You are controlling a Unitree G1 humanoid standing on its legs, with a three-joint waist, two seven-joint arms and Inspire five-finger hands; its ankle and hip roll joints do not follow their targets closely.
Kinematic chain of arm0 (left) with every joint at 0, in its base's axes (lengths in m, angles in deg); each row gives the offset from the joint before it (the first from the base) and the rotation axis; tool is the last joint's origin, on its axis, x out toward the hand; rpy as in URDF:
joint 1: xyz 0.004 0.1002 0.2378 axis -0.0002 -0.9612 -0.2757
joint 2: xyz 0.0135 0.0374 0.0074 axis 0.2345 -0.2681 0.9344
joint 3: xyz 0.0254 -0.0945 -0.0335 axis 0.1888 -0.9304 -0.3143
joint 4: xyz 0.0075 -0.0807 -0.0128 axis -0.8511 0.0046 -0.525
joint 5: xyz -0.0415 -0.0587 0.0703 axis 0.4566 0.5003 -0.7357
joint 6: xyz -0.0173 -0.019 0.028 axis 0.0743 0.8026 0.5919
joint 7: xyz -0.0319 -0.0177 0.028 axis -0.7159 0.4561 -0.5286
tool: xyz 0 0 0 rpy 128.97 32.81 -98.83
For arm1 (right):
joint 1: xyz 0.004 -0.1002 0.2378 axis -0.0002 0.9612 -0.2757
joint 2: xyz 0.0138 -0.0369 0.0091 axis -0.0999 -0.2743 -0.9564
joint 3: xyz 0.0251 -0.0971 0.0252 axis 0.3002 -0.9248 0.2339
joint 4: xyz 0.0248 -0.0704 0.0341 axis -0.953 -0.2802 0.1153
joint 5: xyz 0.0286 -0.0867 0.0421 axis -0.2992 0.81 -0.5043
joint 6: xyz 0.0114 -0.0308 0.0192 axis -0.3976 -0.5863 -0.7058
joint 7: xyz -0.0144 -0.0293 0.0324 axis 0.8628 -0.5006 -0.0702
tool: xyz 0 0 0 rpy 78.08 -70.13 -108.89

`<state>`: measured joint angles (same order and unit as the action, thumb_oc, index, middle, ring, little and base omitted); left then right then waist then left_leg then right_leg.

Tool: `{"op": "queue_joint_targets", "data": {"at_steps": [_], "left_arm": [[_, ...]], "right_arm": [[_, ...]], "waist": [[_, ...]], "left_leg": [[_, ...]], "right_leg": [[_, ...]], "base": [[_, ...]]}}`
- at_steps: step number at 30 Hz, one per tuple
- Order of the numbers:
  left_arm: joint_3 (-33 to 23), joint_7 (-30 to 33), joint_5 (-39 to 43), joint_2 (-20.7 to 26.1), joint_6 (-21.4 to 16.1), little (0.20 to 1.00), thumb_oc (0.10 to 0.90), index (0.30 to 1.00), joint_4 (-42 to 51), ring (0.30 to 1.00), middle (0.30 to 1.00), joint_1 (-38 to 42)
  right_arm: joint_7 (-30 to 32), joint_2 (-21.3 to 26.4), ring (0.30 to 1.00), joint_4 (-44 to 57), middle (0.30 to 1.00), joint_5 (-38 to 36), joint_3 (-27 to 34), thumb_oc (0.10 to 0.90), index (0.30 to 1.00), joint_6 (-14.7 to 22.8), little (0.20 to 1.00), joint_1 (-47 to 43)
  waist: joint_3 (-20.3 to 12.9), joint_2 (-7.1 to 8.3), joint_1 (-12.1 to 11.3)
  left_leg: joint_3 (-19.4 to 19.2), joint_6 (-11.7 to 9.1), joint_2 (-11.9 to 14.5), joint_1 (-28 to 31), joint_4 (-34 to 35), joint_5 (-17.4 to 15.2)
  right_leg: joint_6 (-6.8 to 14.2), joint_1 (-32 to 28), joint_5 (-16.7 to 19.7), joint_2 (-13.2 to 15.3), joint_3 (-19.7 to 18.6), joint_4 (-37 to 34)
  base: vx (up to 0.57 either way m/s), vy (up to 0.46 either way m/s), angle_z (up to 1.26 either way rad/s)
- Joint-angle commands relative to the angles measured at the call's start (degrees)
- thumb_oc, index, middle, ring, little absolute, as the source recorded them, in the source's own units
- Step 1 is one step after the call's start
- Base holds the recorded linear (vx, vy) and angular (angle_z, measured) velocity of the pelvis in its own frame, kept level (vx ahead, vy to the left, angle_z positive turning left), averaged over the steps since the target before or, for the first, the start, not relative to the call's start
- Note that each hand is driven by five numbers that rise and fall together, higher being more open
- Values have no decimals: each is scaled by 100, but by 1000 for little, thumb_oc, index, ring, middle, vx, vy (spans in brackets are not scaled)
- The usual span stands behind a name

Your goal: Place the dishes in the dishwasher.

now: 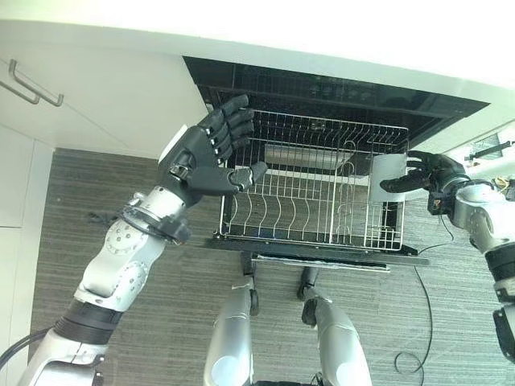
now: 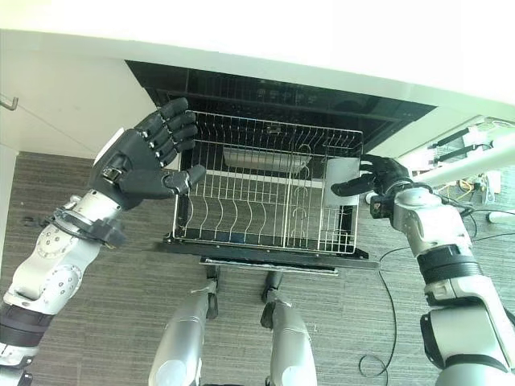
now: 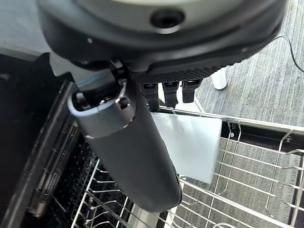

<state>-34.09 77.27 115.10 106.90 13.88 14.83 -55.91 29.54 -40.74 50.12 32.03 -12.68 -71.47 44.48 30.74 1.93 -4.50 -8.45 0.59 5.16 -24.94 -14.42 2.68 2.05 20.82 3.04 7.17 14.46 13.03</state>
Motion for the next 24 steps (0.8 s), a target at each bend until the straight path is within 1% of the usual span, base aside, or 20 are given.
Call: {"op": "queue_joint_targets", "data": {"at_steps": [1, 2, 4, 5, 6, 7, 8, 10, 12, 14, 15, 17, 19, 20, 21, 22, 23, 24], "left_arm": [[-399, -98, -68, -115, -890, 900, 800, 900, 882, 900, 900, 41], [-428, -82, -62, -125, -910, 900, 800, 900, 912, 900, 900, 6], [-533, -62, -113, -196, -988, 900, 800, 900, 975, 900, 900, -109], [-592, -21, -190, -293, -1061, 900, 800, 900, 1030, 900, 900, -205], [-665, 35, -290, -425, -1104, 900, 800, 900, 1108, 900, 900, -320], [-703, 67, -364, -502, -1142, 900, 800, 900, 1152, 900, 900, -380], [-733, 122, -480, -600, -1201, 900, 800, 900, 1209, 900, 900, -449], [-829, 256, -691, -821, -1324, 900, 800, 900, 1291, 900, 900, -568], [-858, 256, -784, -880, -1333, 900, 800, 900, 1314, 900, 900, -616], [-933, 196, -963, -1050, -1420, 900, 800, 900, 1377, 900, 900, -774], [-1059, 199, -1054, -1150, -1535, 900, 800, 900, 1497, 900, 900, -983], [-1184, 221, -1095, -1239, -1621, 900, 800, 900, 1594, 900, 900, -1205], [-1317, 115, -973, -1353, -1659, 900, 800, 900, 1660, 900, 900, -1450], [-1357, 53, -930, -1430, -1647, 900, 800, 900, 1713, 900, 900, -1533], [-1343, -27, -873, -1485, -1641, 900, 800, 900, 1745, 900, 900, -1559], [-1309, -115, -813, -1527, -1661, 900, 800, 900, 1759, 900, 900, -1556], [-1279, -191, -765, -1555, -1694, 900, 800, 900, 1762, 900, 900, -1561], [-1247, -237, -735, -1582, -1743, 900, 800, 900, 1790, 900, 900, -1596]], "right_arm": [[482, 666, 900, 730, 900, -20, 393, 800, 900, 178, 900, -10], [570, 619, 900, 872, 900, -51, 497, 800, 900, 194, 900, 123], [912, 396, 900, 1331, 900, -197, 838, 800, 900, 503, 900, 566], [1109, 141, 900, 1684, 900, -191, 1053, 800, 900, 679, 900, 888], [1238, -213, 900, 2123, 900, -42, 1260, 800, 900, 873, 900, 1322], [1320, -439, 900, 2328, 900, 124, 1343, 800, 900, 1050, 900, 1568], [1494, -734, 900, 2589, 900, 335, 1440, 800, 900, 1325, 900, 1821], [1784, -1170, 900, 3109, 900, 822, 1628, 800, 900, 1841, 900, 2200], [1786, -1262, 900, 3271, 900, 913, 1703, 800, 900, 2147, 900, 2322], [1806, -1458, 900, 3630, 900, 1028, 1824, 800, 900, 2404, 900, 2611], [1826, -1639, 900, 3908, 900, 1152, 1928, 800, 900, 2661, 900, 2894], [1862, -1794, 900, 4117, 900, 1118, 1969, 800, 900, 2908, 900, 3127], [1864, -1912, 900, 4293, 900, 1179, 2005, 800, 900, 3018, 900, 3365], [1897, -1946, 900, 4366, 900, 1276, 2025, 800, 900, 3060, 900, 3481], [1976, -1926, 900, 4400, 900, 1349, 2052, 800, 900, 3085, 900, 3573], [2088, -1887, 900, 4408, 900, 1371, 2116, 800, 900, 3158, 900, 3637], [2160, -1843, 900, 4381, 900, 1373, 2191, 800, 900, 3248, 900, 3690], [2200, -1787, 900, 4352, 900, 1401, 2283, 800, 900, 3347, 900, 3736]], "waist": [[-321, -7, 123], [-326, -2, 142], [-345, 13, 210], [-367, 15, 257], [-375, 3, 320], [-379, -12, 358], [-399, -41, 401], [-472, -137, 491], [-510, -174, 516], [-615, -231, 530], [-724, -269, 537], [-841, -305, 527], [-970, -341, 539], [-1039, -336, 572], [-1092, -303, 615], [-1135, -270, 690], [-1160, -231, 750], [-1149, -189, 799]], "left_leg": [[150, -323, 135, 408, -277, -1221], [142, -321, 140, 419, -277, -1230], [115, -311, 156, 436, -277, -1253], [97, -305, 164, 458, -277, -1269], [78, -295, 170, 474, -277, -1282], [68, -285, 174, 486, -277, -1293], [57, -275, 178, 515, -277, -1313], [22, -267, 177, 593, -277, -1369], [-9, -268, 184, 625, -277, -1384], [-38, -277, 185, 679, -277, -1394], [-33, -279, 173, 731, -277, -1399], [28, -269, 128, 800, -277, -1408], [-15, -262, 75, 924, -277, -1334], [-185, -265, 70, 1051, -277, -1289], [-452, -296, 117, 1144, -277, -1210], [-709, -381, 285, 1275, -277, -1233], [-845, -465, 478, 1356, -277, -1175], [-880, -510, 637, 1422, -277, -1043]], "right_leg": [[496, -112, -945, 130, -35, 416], [492, -119, -951, 119, -52, 416], [486, -124, -963, 91, -98, 416], [484, -132, -970, 70, -134, 416], [476, -140, -985, 59, -171, 416], [473, -145, -990, 53, -190, 416], [464, -164, -1008, 44, -226, 416], [452, -217, -1063, 29, -319, 416], [452, -241, -1083, 35, -335, 416], [451, -293, -1118, 51, -345, 416], [444, -349, -1153, 52, -354, 416], [421, -411, -1198, 35, -380, 416], [366, -471, -1193, 22, -407, 416], [338, -519, -1191, 63, -386, 416], [315, -570, -1168, 152, -313, 416], [337, -709, -1223, 262, -243, 416], [344, -786, -1218, 357, -180, 416], [308, -839, -1154, 430, -110, 416]], "base": [[0, 0, 0], [0, 0, 0], [11, 17, 0], [20, 54, -11], [13, 72, -18], [2, 88, -18], [2, 91, -12], [15, 104, -13], [14, 55, -16], [30, 25, -6], [45, -15, -3], [82, -35, 0], [91, -21, 5], [71, -13, 10], [149, 32, 12], [143, 84, 26], [87, 145, 60], [7, 300, 83]]}}
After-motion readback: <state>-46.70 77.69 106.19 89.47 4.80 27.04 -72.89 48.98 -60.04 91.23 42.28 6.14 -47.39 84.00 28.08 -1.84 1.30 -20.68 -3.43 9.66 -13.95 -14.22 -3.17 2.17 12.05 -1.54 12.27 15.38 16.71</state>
